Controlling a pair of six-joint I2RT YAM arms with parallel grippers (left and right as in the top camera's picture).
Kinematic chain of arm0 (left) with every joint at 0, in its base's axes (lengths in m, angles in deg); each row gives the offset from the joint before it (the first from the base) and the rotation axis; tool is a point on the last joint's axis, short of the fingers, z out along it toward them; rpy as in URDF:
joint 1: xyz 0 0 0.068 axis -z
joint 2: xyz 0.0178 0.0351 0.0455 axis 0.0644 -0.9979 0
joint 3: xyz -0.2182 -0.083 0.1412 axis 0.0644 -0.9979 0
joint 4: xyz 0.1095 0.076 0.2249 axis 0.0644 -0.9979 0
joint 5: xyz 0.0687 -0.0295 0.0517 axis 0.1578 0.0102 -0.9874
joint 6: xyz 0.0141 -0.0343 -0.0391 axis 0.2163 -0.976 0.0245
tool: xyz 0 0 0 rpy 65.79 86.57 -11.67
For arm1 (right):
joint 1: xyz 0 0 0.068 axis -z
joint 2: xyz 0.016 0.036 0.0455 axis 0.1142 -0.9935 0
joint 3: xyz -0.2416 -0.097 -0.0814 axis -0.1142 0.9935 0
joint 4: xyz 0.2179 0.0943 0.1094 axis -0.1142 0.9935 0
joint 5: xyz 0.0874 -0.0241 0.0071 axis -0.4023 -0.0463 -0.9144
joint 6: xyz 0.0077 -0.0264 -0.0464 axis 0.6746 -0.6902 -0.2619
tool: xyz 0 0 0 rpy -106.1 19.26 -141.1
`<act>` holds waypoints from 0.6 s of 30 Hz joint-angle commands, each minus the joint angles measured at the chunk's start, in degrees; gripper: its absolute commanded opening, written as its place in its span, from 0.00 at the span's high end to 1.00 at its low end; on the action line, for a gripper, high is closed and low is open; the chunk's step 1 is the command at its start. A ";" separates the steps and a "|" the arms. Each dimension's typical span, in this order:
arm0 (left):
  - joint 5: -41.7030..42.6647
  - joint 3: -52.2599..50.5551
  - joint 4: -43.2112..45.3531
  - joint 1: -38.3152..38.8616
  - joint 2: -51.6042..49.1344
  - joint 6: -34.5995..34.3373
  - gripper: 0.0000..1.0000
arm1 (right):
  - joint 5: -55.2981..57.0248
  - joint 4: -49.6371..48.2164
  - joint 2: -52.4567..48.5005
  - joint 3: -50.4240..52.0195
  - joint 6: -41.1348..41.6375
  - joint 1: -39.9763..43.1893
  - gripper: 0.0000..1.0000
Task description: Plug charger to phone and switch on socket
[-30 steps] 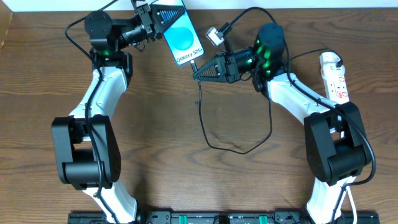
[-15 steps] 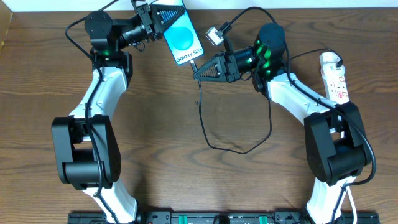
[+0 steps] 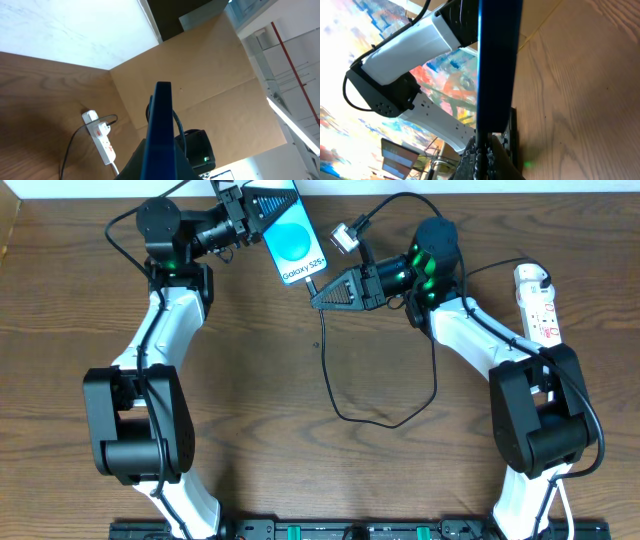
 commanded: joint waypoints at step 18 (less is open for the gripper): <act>3.87 1.07 0.59 2.47 1.20 1.20 0.92 | 5.77 -0.15 -0.48 -0.70 2.05 0.74 0.99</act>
